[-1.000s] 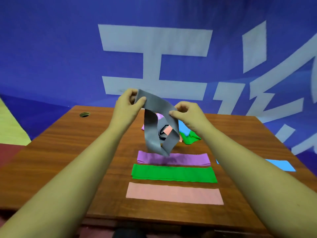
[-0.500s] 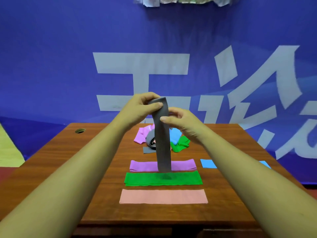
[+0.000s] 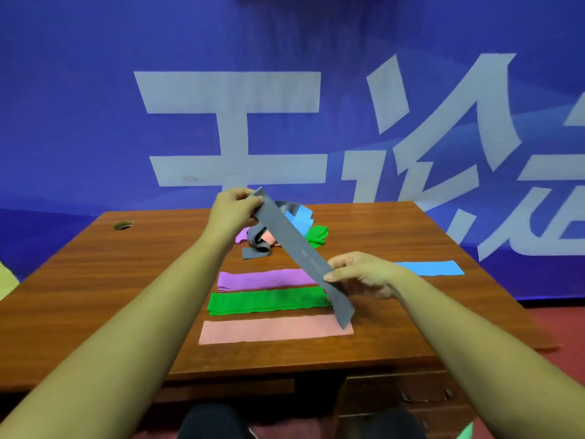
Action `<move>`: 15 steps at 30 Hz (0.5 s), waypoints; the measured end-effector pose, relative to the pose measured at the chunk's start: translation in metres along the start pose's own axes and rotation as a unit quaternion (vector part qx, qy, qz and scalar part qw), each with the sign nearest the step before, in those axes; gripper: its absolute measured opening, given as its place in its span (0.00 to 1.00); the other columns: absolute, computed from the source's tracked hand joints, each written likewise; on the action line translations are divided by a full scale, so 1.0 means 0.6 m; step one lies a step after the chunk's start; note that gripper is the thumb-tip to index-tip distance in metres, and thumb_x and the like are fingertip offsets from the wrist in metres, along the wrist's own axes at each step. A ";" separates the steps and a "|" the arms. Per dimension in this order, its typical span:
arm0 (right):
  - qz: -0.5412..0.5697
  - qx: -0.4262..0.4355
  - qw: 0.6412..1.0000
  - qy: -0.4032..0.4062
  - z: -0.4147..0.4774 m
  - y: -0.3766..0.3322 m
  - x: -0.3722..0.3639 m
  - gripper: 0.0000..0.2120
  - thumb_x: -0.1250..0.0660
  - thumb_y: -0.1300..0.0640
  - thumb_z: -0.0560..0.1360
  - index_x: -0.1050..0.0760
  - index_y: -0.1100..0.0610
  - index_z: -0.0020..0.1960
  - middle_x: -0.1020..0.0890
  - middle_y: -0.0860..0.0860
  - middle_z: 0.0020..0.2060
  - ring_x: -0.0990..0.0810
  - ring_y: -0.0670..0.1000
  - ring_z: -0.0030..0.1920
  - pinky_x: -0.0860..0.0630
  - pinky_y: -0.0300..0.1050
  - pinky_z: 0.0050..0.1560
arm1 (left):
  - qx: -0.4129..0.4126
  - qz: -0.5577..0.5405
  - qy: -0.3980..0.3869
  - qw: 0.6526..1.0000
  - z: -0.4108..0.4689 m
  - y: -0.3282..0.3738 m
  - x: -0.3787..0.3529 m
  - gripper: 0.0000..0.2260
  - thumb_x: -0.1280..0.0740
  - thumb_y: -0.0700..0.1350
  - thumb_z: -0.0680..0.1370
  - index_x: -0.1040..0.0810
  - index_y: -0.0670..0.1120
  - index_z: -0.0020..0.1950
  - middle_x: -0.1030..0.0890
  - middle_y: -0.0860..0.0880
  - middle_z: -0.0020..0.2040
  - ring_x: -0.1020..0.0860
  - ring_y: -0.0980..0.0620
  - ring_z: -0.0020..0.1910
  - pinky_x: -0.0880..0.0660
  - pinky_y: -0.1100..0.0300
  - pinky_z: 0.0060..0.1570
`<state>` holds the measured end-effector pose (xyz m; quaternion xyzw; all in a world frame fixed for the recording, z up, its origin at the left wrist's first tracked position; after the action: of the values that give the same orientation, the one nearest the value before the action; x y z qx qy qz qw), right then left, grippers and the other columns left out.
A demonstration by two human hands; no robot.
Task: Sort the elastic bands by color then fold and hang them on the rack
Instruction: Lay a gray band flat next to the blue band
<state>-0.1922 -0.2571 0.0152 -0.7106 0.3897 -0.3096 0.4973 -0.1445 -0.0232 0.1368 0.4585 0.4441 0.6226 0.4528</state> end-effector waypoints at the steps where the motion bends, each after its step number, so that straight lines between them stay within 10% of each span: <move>1: -0.012 -0.018 1.000 0.010 -0.008 0.020 0.016 0.05 0.28 0.63 0.71 0.19 0.60 0.47 0.17 0.57 0.41 0.18 0.54 0.39 0.21 0.45 0.43 | 0.011 -0.003 0.011 1.000 -0.006 -0.020 -0.001 0.08 0.36 0.37 0.77 0.20 0.45 0.40 0.21 0.48 0.36 0.22 0.53 0.34 0.24 0.65 0.32; 15: 0.124 -0.034 0.907 0.400 -0.159 0.168 0.252 0.18 0.30 0.68 0.73 0.22 0.54 0.60 0.20 0.57 0.49 0.22 0.51 0.35 0.25 0.42 0.32 | 0.097 0.089 -0.036 0.991 -0.105 -0.207 -0.135 0.06 0.33 0.37 0.72 0.25 0.45 0.45 0.23 0.47 0.37 0.26 0.48 0.35 0.26 0.55 0.37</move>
<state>-0.2197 -0.4524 -0.0423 -0.4897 0.6514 -0.4898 0.3097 -0.1725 -0.0862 -0.0089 0.5599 0.4429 0.5976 0.3650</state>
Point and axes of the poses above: each hand's wrist, its own z-axis towards the middle knuckle, its own x-axis out of the back of the hand, y = z × x, the point moved 8 cm from there along z, towards the middle knuckle
